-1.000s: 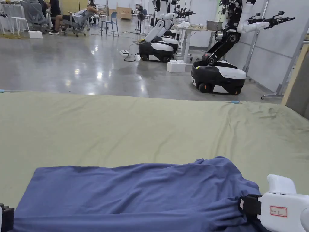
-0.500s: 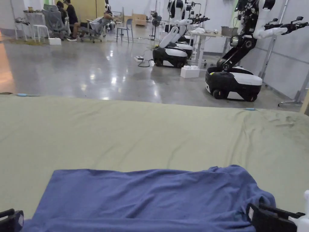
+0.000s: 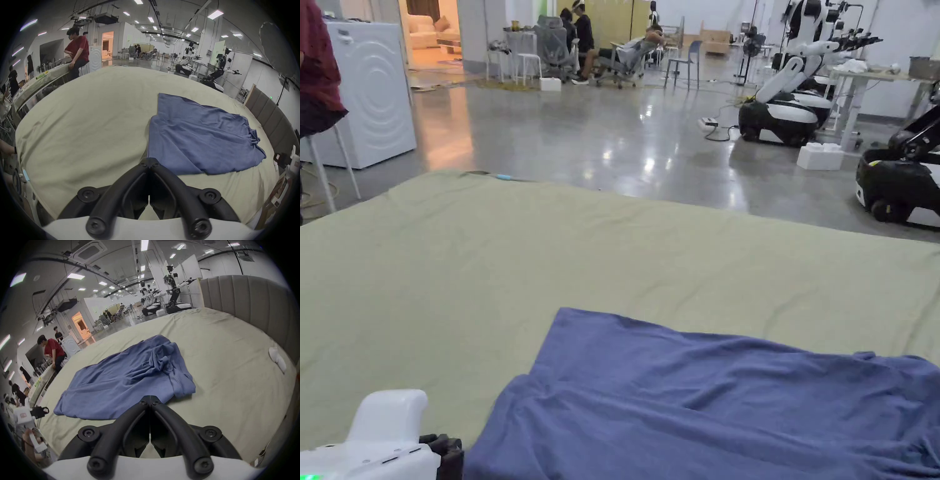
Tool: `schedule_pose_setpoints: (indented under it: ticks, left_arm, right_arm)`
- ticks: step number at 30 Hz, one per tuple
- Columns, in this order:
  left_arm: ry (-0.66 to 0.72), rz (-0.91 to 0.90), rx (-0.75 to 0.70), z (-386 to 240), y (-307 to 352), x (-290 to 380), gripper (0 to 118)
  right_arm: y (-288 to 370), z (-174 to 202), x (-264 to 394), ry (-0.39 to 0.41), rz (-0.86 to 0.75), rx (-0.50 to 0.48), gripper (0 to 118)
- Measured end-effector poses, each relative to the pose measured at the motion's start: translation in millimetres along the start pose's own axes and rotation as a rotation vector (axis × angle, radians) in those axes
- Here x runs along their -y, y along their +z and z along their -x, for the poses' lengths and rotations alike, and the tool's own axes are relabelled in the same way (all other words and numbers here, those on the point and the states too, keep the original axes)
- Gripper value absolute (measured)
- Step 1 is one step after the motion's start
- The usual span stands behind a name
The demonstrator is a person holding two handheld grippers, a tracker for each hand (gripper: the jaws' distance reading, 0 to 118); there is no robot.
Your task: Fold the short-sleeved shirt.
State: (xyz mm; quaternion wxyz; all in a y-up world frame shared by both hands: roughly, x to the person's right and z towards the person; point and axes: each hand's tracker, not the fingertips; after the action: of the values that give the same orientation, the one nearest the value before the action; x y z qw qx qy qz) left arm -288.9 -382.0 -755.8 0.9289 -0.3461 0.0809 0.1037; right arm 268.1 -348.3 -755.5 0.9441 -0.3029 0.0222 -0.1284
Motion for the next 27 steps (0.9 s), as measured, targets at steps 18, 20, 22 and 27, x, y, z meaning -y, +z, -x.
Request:
schedule_pose_setpoints:
  ticks: [18,20,22,27]
  left_arm:
    - [-0.09,0.13,0.022,-19,-51,4,7]
    - [-0.09,0.133,0.021,-17,-56,5,7]
    - [-0.076,0.143,0.02,-16,-59,5,7]
    - [-0.114,0.147,0.003,-27,-55,8,7]
  right_arm:
    - [-35,-10,-22,-0.033,0.003,0.048,3]
    - [-49,-19,-26,-0.092,0.025,0.035,20]
    - [-61,-31,-31,-0.14,0.077,0.027,40]
    - [-99,-40,-36,-0.042,0.166,0.087,59]
